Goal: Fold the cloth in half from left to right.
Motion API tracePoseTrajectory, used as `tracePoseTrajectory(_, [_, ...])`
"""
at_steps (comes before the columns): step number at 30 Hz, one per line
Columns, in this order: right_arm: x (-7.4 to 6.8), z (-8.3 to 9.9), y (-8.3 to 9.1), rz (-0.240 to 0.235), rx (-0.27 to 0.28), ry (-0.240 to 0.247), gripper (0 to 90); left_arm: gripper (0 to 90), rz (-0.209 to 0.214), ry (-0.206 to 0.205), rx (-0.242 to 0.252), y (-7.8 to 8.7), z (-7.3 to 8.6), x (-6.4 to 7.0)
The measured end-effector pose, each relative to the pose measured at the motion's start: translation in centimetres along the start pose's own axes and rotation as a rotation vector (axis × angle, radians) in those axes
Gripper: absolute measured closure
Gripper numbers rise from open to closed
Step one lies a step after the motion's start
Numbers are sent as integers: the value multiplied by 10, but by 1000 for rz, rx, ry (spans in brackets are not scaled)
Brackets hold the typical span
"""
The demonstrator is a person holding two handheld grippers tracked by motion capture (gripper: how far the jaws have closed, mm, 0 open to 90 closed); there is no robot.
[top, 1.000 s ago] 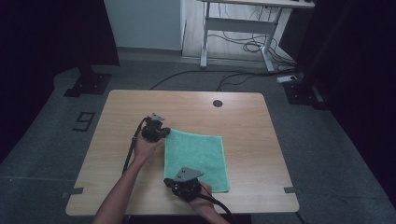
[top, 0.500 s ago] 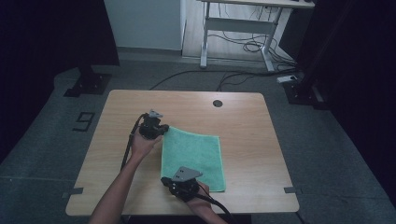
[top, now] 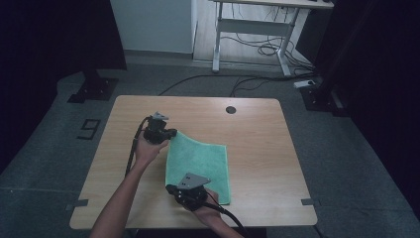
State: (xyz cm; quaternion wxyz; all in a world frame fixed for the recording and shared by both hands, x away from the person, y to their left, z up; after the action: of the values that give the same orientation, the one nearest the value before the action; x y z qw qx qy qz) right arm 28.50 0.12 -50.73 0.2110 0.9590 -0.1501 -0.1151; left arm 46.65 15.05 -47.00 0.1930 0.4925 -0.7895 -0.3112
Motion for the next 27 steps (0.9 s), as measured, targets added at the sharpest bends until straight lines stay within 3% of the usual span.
tracePoseTrajectory(8, [3,-6,-15,-27,16,-21,886,875,-15,5,21,7,-11,-5])
tracePoseTrajectory(12, [4,-14,-13,-28,50,-22,886,876,-9,16,34,12,-18,-7])
tracePoseTrajectory(21, [6,-5,-11,-7,36,-32,886,876,-6,11,5,0,-12,-1])
tracePoseTrajectory(27, [5,-16,-16,-14,63,-32,886,876,-21,14,20,9,-20,-7])
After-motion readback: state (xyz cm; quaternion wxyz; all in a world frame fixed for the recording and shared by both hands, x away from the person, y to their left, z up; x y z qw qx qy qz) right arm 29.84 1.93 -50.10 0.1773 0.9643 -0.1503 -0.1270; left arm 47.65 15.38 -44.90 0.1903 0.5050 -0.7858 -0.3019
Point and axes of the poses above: each handheld gripper's, and its own axes: y roughly backward along the jaws, z roughly out of its underside, x roughly to its right, the point moved 2 cm from there along -y, roughly forward along the jaws, and after that the axes turned 11 degrees about -z, right-handed, at the moved point
